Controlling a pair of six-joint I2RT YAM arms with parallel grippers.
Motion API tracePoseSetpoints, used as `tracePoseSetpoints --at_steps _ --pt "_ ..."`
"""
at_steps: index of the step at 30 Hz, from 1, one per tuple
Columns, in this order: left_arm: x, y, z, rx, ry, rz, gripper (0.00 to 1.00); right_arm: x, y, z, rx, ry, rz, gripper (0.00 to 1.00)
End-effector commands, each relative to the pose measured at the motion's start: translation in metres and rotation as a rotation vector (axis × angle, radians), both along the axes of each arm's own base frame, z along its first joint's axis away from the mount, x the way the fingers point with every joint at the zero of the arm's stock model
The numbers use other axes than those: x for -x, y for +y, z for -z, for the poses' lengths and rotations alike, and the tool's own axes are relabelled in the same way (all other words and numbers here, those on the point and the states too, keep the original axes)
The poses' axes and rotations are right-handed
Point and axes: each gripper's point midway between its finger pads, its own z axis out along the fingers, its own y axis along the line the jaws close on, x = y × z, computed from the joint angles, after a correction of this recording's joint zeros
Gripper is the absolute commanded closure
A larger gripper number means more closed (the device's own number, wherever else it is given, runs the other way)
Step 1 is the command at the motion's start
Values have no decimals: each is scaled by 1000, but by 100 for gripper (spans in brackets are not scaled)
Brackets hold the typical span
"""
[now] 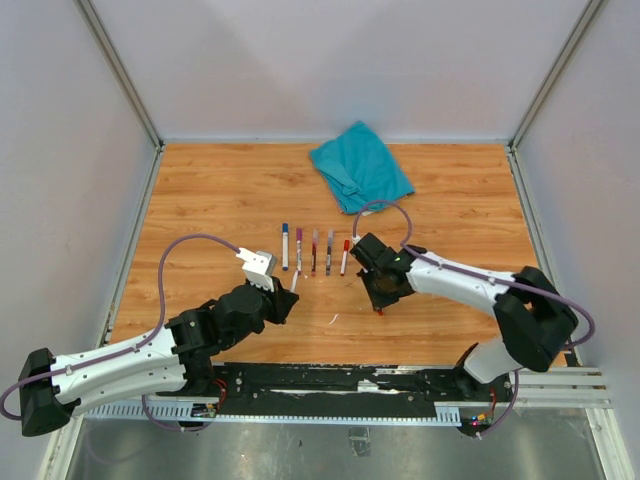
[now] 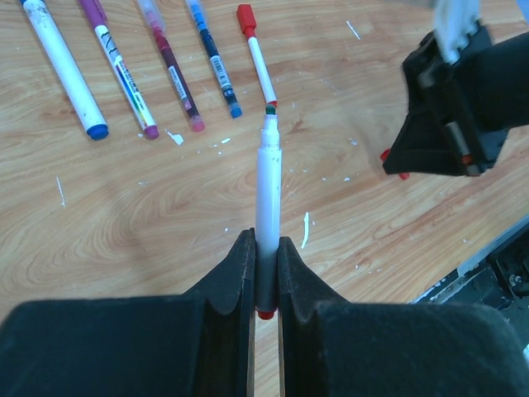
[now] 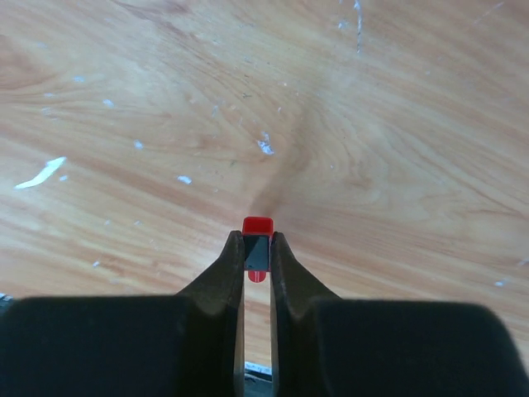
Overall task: Insert the pens into the pen caps
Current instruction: Insert the pen cap onto the pen.
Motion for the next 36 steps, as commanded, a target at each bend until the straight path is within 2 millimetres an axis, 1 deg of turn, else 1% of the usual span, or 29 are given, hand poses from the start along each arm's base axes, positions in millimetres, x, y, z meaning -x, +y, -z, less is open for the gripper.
tracePoseSetpoints --at_steps 1,7,10,12,15,19,24,26,28,31,36 --pt "-4 -5 -13 54 -23 -6 99 -16 2 -46 -79 -177 -38 99" --pt "-8 -4 -14 62 -27 -33 99 -30 17 -104 -234 -361 -130 99" --pt "-8 -7 -15 59 -27 -19 100 -37 22 -129 -296 -438 -122 99" --pt "-7 -11 -15 48 -24 -4 99 -40 30 -144 -371 -489 -121 99" --pt "-7 -16 -15 33 -24 15 99 -41 44 -156 -486 -545 -132 99" --pt "-5 -25 -23 48 -49 66 99 -34 58 -173 -647 -574 -119 99" --pt "-7 -35 -35 63 -74 96 100 -21 72 -176 -735 -523 -172 99" --pt "-7 -41 -38 66 -77 111 100 -22 75 -177 -771 -524 -148 99" --pt "-5 -49 -45 81 -93 128 99 -24 81 -184 -837 -540 -119 99" --pt "3 -61 -59 107 -137 153 99 -28 87 -200 -946 -576 -61 99" --pt "21 -80 -80 210 -191 224 99 -34 92 -234 -1159 -651 36 99"
